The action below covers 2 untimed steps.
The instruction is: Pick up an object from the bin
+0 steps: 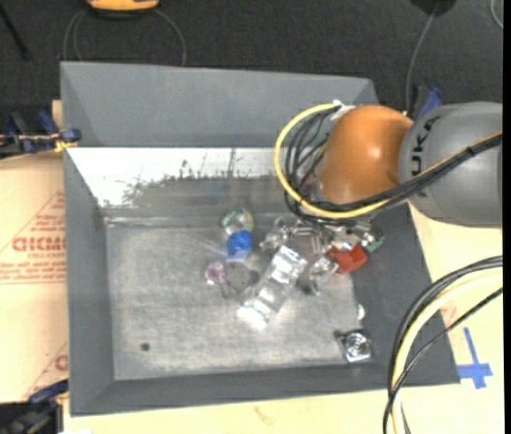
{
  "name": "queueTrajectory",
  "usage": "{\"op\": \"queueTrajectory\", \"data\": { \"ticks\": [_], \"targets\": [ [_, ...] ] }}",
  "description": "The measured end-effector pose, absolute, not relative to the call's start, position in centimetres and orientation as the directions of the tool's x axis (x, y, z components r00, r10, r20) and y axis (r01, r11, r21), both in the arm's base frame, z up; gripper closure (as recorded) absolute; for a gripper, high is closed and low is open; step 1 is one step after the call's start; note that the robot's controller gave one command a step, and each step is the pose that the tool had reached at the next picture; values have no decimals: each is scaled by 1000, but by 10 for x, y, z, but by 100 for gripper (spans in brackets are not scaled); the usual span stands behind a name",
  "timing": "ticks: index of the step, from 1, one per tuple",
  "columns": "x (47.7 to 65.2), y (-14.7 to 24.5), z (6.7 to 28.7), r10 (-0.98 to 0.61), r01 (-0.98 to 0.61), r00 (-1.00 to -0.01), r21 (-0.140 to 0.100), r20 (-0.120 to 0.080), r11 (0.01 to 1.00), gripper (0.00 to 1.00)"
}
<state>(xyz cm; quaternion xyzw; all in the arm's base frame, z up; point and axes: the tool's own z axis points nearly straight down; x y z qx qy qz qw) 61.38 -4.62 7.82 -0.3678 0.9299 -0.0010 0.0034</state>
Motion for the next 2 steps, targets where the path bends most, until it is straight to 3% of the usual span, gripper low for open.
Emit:
{"op": "queueTrajectory", "data": {
  "ticks": [1,2],
  "targets": [
    [615,-45,80,-683,-683,-730,-6,-10,730,100],
    [617,-46,142,-679,-679,-735,-6,-5,735,100]
  ]
}}
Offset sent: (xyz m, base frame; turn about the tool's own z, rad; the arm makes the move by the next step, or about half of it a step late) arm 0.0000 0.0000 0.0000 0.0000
